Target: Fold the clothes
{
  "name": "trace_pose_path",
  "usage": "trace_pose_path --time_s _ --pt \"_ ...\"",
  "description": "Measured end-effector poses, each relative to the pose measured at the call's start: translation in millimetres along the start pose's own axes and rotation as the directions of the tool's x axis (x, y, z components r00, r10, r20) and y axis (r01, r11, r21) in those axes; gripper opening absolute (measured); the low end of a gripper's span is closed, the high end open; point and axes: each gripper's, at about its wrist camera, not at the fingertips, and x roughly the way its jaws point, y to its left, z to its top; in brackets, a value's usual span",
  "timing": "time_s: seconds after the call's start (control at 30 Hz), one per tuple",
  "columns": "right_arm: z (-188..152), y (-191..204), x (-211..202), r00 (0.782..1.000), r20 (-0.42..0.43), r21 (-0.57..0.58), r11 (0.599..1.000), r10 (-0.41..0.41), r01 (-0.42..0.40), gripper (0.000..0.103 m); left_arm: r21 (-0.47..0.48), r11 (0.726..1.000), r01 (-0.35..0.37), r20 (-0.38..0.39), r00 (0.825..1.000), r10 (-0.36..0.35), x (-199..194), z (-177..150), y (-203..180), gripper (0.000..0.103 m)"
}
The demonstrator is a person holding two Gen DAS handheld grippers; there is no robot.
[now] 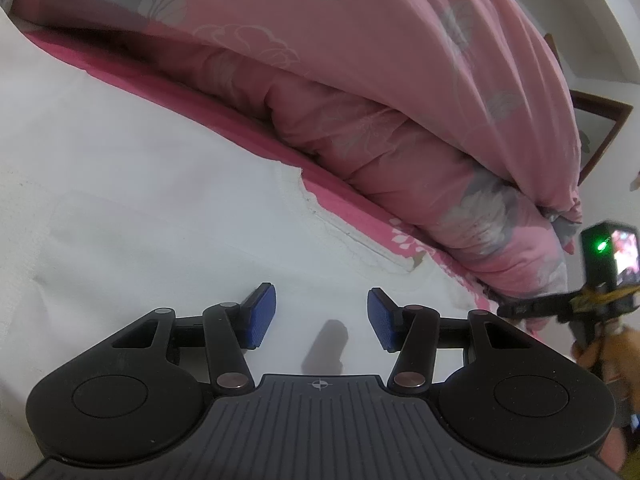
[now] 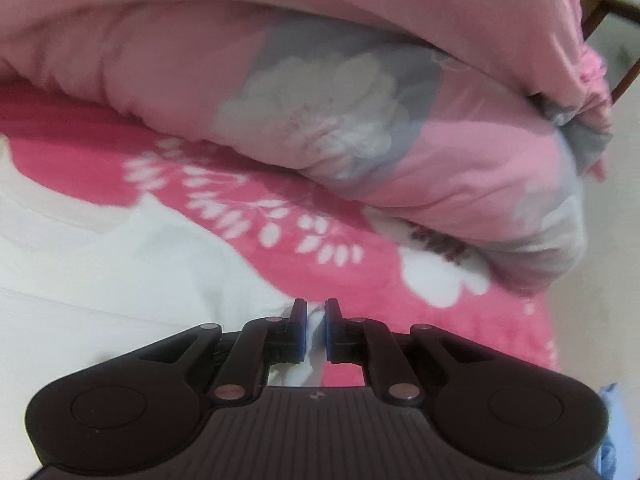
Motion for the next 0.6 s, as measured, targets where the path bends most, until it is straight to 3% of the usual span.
trace_pose_path --time_s 0.13,0.27,0.37,0.43,0.53,0.6 --pt "-11.1 -20.9 24.7 1.000 0.006 0.135 0.990 -0.028 0.027 0.004 0.001 1.000 0.000 0.000 1.000 0.000 -0.3 -0.3 -0.2 0.051" --pt "-30.1 -63.5 10.7 0.992 0.108 0.310 0.951 -0.059 0.023 0.005 0.001 1.000 -0.001 0.001 1.000 0.001 0.0 -0.5 -0.5 0.051" --pt "-61.8 -100.7 -24.8 0.977 0.211 0.477 0.871 0.017 -0.118 0.006 0.001 1.000 -0.003 0.001 1.000 0.003 0.4 -0.6 -0.8 0.051" --pt "-95.7 -118.8 -52.0 0.958 0.265 0.572 0.783 0.105 -0.244 0.007 0.002 1.000 -0.003 0.001 1.000 0.003 0.6 -0.5 -0.9 0.051" --pt "-154.6 -124.2 -84.3 0.927 0.299 0.640 0.672 0.227 -0.372 0.011 0.001 1.000 -0.003 0.002 1.000 0.003 0.9 -0.4 -0.9 0.051" --pt "-188.9 -117.4 -106.2 0.910 0.306 0.633 0.653 0.281 -0.415 0.011 0.004 1.000 -0.005 0.002 1.000 0.005 1.0 -0.3 -1.6 0.051"
